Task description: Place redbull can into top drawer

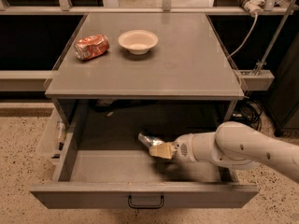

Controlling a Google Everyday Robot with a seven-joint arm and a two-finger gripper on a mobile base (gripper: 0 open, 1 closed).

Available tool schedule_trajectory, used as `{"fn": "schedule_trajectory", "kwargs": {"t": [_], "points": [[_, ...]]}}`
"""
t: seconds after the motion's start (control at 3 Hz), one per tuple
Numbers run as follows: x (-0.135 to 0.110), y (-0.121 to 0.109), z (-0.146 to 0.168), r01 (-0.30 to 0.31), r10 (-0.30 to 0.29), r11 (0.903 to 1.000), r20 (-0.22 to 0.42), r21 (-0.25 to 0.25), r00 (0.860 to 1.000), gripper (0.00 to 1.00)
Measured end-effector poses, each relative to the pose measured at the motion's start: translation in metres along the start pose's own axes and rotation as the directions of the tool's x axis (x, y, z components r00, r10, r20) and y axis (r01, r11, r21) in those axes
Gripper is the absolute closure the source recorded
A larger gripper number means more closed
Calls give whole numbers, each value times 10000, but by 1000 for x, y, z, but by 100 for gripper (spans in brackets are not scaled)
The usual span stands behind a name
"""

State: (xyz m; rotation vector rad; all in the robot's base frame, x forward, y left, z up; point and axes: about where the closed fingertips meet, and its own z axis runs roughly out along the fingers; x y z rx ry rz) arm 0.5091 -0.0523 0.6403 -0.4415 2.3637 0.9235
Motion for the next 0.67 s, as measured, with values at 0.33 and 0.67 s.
{"fn": "schedule_trajectory", "kwargs": {"t": [0.33,0.67], "points": [[0,0,0,0,0,10000,0,0,10000,0],[0,0,0,0,0,10000,-1,-1,10000,0]]}}
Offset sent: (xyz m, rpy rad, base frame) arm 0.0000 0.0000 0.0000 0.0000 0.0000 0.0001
